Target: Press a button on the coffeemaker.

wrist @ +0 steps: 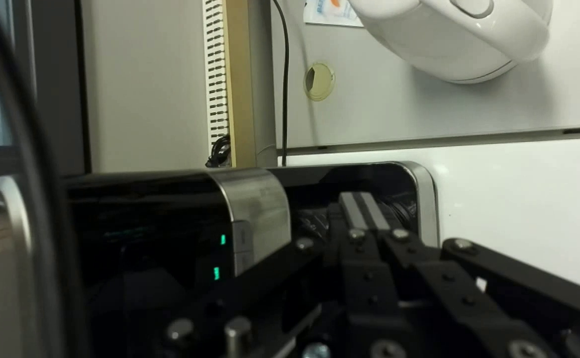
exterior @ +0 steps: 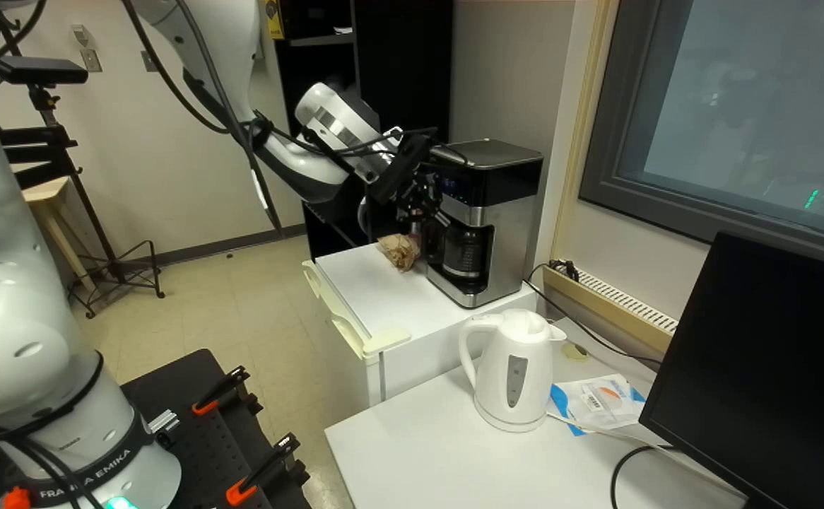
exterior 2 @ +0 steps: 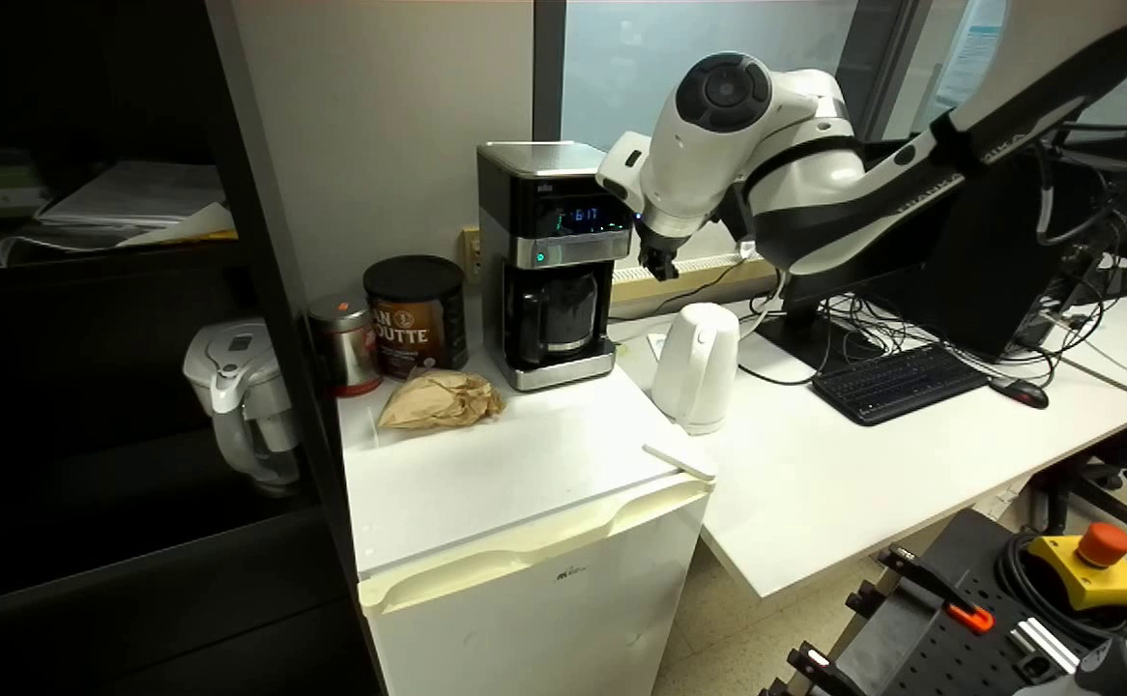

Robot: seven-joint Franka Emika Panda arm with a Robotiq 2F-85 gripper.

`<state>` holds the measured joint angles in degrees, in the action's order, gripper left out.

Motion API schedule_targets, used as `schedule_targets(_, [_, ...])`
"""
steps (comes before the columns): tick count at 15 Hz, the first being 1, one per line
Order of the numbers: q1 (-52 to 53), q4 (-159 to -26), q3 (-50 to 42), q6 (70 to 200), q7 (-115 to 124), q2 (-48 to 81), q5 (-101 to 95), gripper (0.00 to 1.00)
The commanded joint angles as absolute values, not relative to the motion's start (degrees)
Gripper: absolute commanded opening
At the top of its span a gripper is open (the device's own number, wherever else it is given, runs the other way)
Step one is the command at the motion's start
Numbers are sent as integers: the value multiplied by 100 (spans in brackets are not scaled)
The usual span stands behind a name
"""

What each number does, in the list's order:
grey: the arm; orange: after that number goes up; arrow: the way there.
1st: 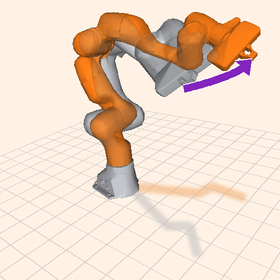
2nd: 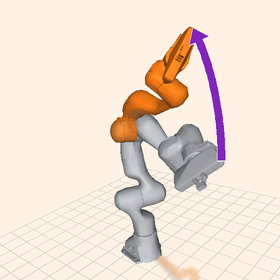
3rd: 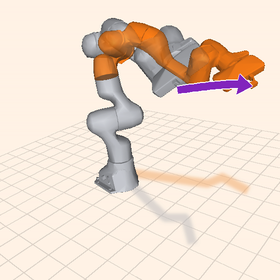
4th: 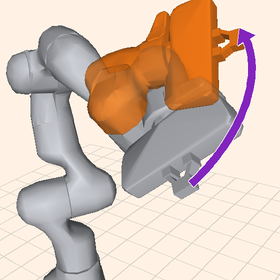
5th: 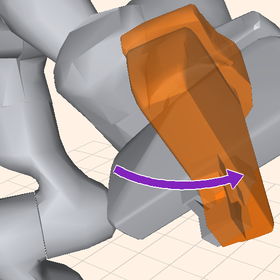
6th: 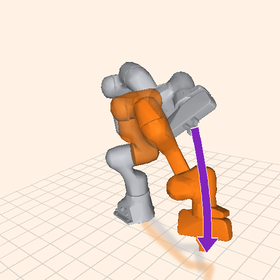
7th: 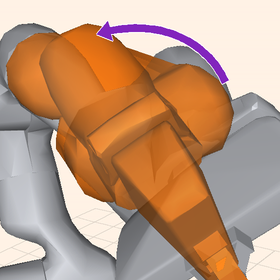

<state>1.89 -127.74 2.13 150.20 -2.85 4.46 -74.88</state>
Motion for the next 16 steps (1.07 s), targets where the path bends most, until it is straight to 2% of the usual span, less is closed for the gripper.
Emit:
schedule_targets(1, [148,-12776,161,15287,36,403,-8027,0])
schedule_targets(16, [-81,-12444,96,15876,314,600,-8713,0])
